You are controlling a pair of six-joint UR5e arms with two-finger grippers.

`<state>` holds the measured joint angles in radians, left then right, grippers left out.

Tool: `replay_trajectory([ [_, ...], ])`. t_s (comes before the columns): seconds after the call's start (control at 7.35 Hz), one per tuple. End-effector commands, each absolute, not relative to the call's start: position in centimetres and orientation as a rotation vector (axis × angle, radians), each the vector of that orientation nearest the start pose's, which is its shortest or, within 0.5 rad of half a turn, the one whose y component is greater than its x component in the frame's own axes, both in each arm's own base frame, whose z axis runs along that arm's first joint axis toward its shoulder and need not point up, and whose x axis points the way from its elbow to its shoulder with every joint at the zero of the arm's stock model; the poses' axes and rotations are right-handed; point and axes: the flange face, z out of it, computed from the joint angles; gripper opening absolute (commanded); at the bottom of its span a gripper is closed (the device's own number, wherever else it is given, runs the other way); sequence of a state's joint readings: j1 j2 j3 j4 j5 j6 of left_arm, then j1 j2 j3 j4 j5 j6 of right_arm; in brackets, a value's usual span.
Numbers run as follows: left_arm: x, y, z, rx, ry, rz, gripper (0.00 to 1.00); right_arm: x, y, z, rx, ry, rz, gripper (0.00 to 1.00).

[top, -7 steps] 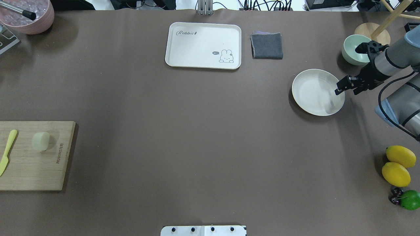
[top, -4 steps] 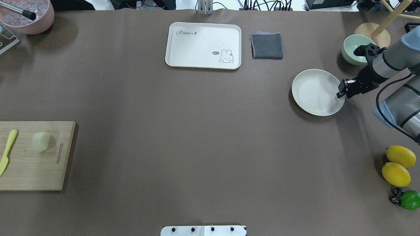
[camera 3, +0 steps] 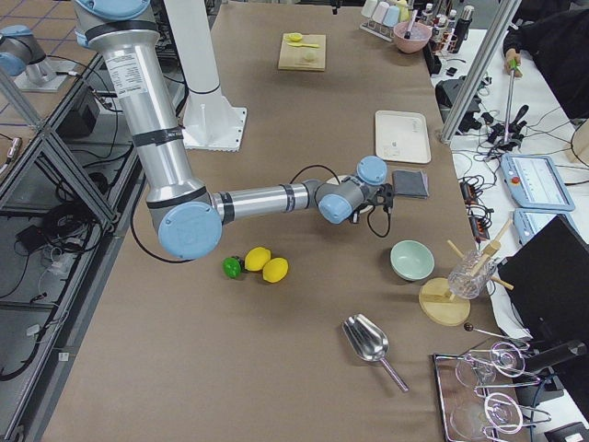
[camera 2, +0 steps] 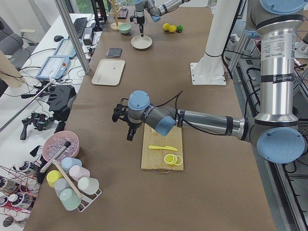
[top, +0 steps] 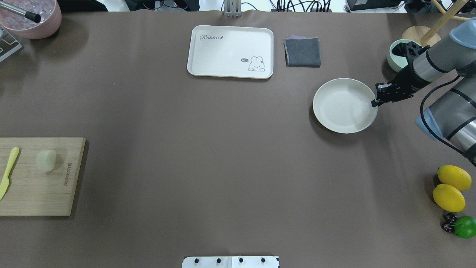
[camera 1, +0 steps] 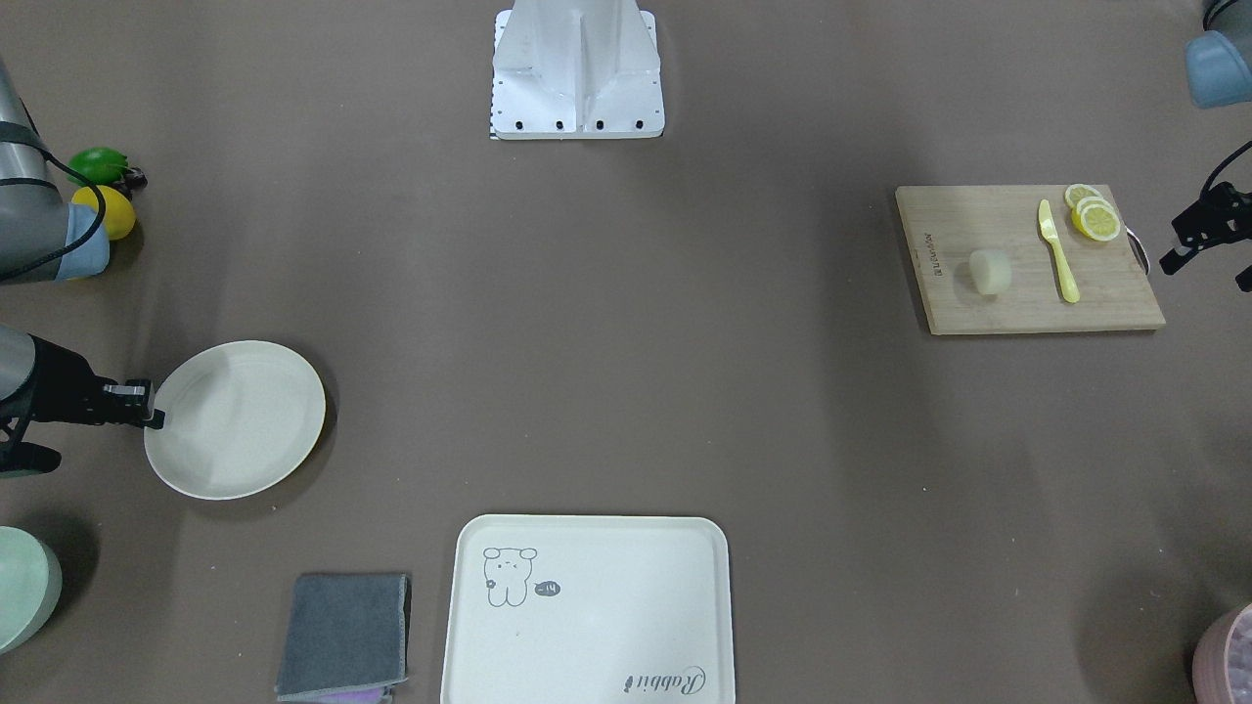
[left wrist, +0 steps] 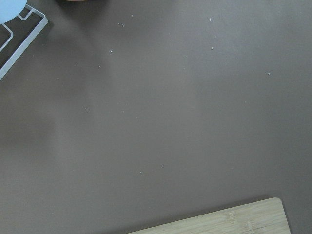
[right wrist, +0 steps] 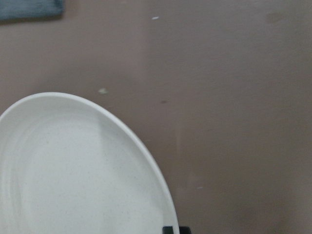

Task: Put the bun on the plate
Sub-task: 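Drag the white plate with the right gripper toward the table centre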

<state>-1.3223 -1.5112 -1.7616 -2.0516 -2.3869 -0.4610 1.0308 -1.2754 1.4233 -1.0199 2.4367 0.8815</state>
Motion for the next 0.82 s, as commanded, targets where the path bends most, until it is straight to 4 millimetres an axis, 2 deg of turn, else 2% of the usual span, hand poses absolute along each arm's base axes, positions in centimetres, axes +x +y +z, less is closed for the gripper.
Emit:
replay_trajectory([
  [0.0,13.6,-48.1,48.7,0.149,0.996,-0.051,0.97,-34.4,-52.4,37.5,-0.116,-1.158,0.082,0.0],
  [0.14,16.7,-46.9,47.3,0.135,0.982,-0.07,0.97,-39.0,-49.0,33.2,-0.137,-1.178,0.109,0.0],
  [0.27,17.5,-46.1,47.5,0.122,0.978,-0.057,0.97,-44.7,-45.4,31.3,-0.14,-1.166,0.118,0.0],
  [0.41,17.7,-45.0,49.1,0.106,0.97,-0.049,0.97,-49.1,-42.1,29.7,-0.124,-1.161,0.118,0.0],
  [0.54,18.6,-44.1,50.1,0.081,0.961,-0.036,0.97,-52.0,-39.8,28.7,-0.121,-1.161,0.119,0.0],
  [0.68,18.6,-42.9,52.2,0.048,0.933,-0.038,0.93,-53.3,-38.5,28.9,-0.125,-1.152,0.106,0.0],
])
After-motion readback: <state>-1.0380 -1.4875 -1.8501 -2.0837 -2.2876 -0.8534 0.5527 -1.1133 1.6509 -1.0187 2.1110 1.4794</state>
